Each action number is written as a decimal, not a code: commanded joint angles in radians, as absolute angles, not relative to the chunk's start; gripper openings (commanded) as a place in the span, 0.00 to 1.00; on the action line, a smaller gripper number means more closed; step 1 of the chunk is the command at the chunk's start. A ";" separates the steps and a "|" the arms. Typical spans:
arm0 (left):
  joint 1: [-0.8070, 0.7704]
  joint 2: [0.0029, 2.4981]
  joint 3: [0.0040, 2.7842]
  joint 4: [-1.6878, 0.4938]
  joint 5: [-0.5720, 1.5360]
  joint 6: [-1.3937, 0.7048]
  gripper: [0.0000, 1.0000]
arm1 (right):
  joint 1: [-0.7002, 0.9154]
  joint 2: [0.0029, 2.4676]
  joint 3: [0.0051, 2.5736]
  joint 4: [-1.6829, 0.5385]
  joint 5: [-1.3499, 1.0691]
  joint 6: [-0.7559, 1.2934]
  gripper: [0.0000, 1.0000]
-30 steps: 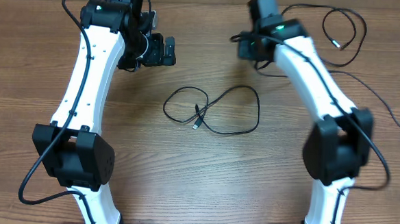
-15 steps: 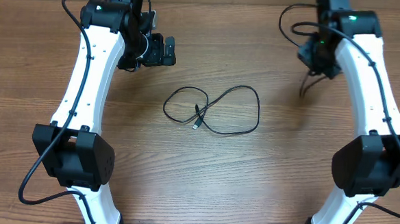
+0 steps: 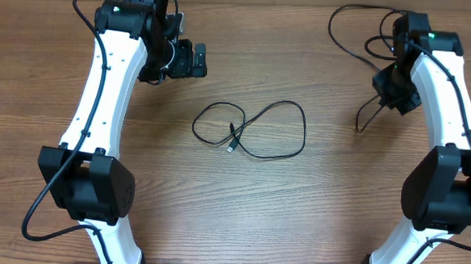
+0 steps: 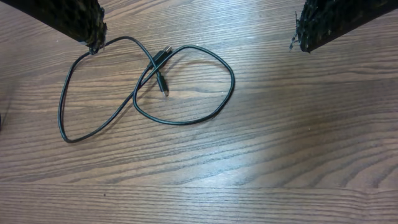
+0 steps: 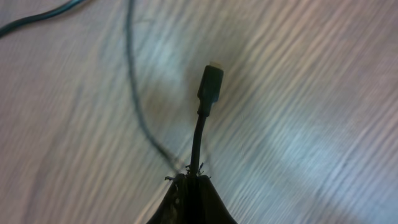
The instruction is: Untangle cables
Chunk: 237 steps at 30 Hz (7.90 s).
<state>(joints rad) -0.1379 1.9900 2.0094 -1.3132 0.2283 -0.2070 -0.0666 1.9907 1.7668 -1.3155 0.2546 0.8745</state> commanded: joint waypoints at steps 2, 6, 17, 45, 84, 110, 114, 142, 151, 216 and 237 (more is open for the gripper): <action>-0.145 1.995 2.016 -1.312 0.229 -0.217 1.00 | -0.076 2.006 1.707 -1.306 0.452 0.995 0.04; -0.145 1.995 2.016 -1.312 0.229 -0.217 1.00 | -0.087 2.006 1.684 -1.303 0.505 1.028 0.13; -0.145 1.995 2.016 -1.311 0.229 -0.217 1.00 | -0.096 2.006 1.681 -1.294 0.490 1.017 0.63; -0.145 1.995 2.016 -1.309 0.229 -0.218 1.00 | -0.096 2.006 1.650 -1.152 0.185 0.694 0.82; -0.145 1.995 2.016 -1.309 0.230 -0.218 1.00 | -0.090 2.106 1.442 -0.835 0.045 0.546 0.16; -0.145 1.995 2.016 -1.303 0.230 -0.218 1.00 | -0.064 2.081 1.630 -0.915 -0.469 0.018 0.04; -0.145 1.995 2.016 -1.296 0.230 -0.225 1.00 | -0.027 2.081 1.630 -0.942 -0.429 -0.041 0.04; -0.147 1.995 2.016 -1.304 0.230 -0.225 0.99 | -0.433 2.088 1.964 -1.040 0.085 0.397 1.00; -0.147 1.995 2.016 -1.301 0.230 -0.225 1.00 | -0.662 2.090 1.885 -0.972 0.089 0.396 0.97; -0.156 1.995 2.016 -1.297 0.229 -0.270 1.00 | -0.819 2.339 1.868 -0.834 0.076 0.159 0.50; -0.158 1.995 2.016 -1.294 0.230 -0.270 1.00 | -0.819 2.370 1.866 -0.866 0.075 0.159 0.34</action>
<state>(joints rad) -0.1509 1.9900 2.0094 -1.2942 0.2283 -0.2592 -0.8185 2.3535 1.8717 -0.8585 0.0780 0.1570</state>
